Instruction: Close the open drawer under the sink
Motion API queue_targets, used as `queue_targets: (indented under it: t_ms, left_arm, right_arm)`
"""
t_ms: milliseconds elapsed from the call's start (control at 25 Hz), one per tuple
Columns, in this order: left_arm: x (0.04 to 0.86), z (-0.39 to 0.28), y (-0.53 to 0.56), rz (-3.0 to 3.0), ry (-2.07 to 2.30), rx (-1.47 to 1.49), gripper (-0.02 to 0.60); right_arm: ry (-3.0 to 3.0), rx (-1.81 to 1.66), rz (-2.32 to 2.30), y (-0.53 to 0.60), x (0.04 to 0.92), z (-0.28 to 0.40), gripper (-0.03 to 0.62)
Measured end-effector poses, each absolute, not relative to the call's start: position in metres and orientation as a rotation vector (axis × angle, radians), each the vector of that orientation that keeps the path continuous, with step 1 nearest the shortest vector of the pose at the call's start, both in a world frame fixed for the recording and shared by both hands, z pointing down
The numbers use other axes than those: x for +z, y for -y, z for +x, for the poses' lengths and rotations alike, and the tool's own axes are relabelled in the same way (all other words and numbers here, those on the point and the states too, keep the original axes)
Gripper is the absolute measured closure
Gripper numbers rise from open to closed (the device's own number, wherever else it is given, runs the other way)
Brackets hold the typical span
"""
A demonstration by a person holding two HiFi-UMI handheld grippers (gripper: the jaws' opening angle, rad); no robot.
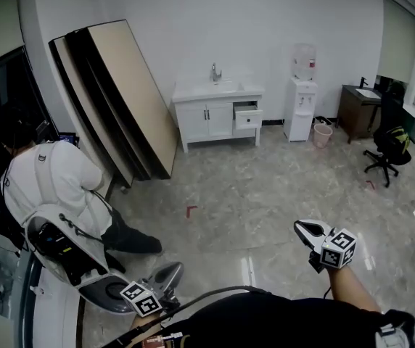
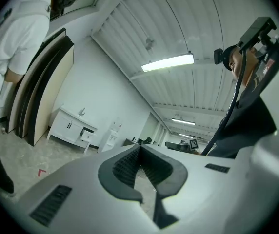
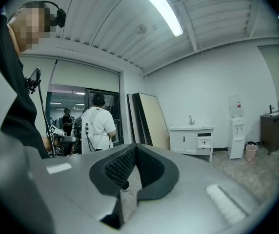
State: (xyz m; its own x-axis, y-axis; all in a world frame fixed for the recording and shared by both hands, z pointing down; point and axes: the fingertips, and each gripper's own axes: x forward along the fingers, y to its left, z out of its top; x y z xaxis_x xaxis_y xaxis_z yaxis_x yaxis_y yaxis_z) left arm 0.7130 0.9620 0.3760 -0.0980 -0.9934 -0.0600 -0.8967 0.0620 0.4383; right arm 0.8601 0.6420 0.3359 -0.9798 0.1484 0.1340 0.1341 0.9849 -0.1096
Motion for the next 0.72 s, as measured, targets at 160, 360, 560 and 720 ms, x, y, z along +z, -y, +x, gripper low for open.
queue_targets:
  t_ms: [160, 360, 560, 720]
  left_arm:
    - [0.374, 0.7, -0.93, 1.892, 2.126, -0.52, 0.581]
    - [0.361, 0.682, -0.865, 1.837, 2.225, -0.515, 0.581]
    - [0.346, 0.671, -0.806, 1.785, 2.289, -0.531, 0.581]
    - [0.346, 0.673, -0.759, 1.767, 2.3, -0.528, 0.581]
  right_arm:
    - [2.987, 0.158, -0.273, -0.607, 0.345, 0.839, 0.592]
    - [2.988, 0.13, -0.338, -0.529, 0.346, 0.809, 0.592]
    - [3.015, 0.141, -0.383, -0.451, 0.327, 0.786, 0.592]
    - [3.009, 0.168, -0.422, -0.405, 0.334, 0.779, 0.592]
